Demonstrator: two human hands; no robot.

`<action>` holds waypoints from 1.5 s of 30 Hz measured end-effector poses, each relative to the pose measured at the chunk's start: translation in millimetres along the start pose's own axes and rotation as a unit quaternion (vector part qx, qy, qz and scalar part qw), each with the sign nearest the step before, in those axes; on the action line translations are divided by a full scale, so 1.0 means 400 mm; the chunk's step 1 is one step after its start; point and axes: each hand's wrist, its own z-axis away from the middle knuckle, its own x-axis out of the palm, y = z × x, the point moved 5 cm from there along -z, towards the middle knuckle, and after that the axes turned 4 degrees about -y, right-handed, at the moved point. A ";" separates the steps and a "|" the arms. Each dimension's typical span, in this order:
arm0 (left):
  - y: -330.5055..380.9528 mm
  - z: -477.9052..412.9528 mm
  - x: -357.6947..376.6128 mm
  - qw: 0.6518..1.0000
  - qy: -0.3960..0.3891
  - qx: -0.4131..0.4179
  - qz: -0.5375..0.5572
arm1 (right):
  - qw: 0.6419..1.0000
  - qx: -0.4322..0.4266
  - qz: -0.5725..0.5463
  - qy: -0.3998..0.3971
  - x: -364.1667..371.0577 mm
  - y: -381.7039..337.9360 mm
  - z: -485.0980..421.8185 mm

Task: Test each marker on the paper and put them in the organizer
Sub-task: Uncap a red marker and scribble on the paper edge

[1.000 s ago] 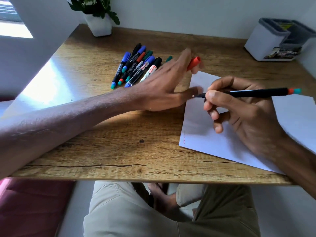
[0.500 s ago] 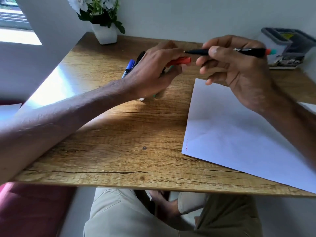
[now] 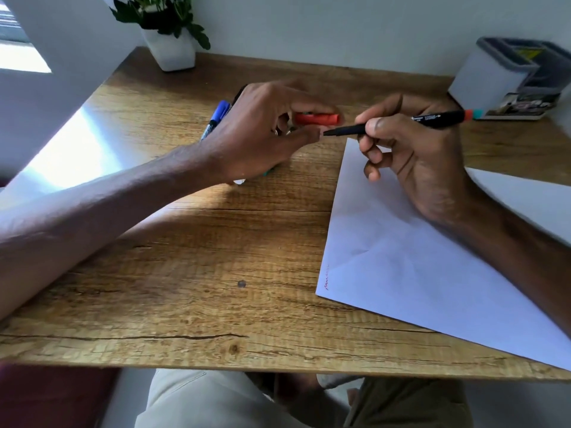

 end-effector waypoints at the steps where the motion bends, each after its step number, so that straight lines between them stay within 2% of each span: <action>1: 0.001 0.000 0.000 1.000 0.000 0.003 0.001 | 1.000 -0.002 0.002 0.001 -0.001 0.000 -0.001; 18: -0.020 -0.005 0.003 1.000 0.016 0.000 0.009 | 0.996 -0.042 0.039 0.071 -0.036 -0.010 -0.002; 26: 0.014 0.000 0.006 0.998 0.024 0.057 0.004 | 0.998 -0.027 0.057 0.004 -0.011 -0.004 -0.008; 39: 0.053 0.023 0.017 0.997 0.015 0.074 0.032 | 0.996 -0.054 0.063 -0.021 -0.004 0.004 0.000; 42: 0.065 0.014 0.012 0.996 0.027 0.074 0.033 | 0.996 -0.051 0.076 -0.012 -0.018 -0.009 -0.010; 45: 0.057 -0.008 -0.002 0.997 0.058 0.045 0.006 | 0.996 -0.036 0.080 0.032 -0.044 -0.031 -0.022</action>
